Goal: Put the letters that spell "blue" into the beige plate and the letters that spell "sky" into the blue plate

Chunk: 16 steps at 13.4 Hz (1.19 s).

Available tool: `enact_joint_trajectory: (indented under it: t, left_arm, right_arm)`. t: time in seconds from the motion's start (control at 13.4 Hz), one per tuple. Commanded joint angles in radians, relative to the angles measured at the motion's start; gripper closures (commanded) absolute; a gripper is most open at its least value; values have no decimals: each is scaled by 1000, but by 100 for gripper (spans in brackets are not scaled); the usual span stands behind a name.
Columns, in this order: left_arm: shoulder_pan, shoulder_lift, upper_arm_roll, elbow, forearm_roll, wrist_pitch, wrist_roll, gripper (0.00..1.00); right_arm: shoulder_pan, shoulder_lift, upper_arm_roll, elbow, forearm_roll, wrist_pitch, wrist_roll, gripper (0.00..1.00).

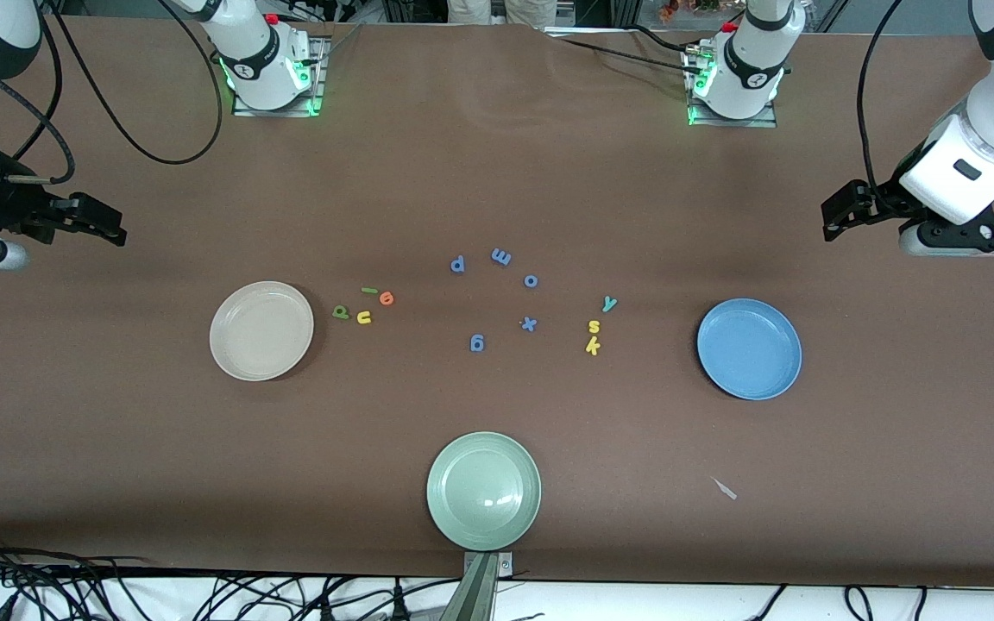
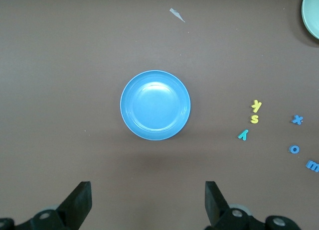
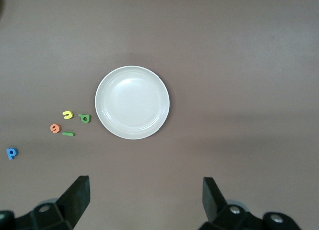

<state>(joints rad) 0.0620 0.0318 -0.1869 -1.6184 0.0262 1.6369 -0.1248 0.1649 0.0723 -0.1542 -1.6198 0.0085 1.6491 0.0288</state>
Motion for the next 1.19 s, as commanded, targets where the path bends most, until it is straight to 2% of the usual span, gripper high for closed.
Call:
enact_joint_trajectory:
  t: [0.0,1.12]
  left_arm:
    - [5,-4,-3,14,-12,-19,24,0]
    - [5,-4,-6,14,-12,-19,24,0]
  right_arm:
    - [1,9,1,29,8,-26,-10,0]
    - [1,9,2,24,8,-48,-35,0]
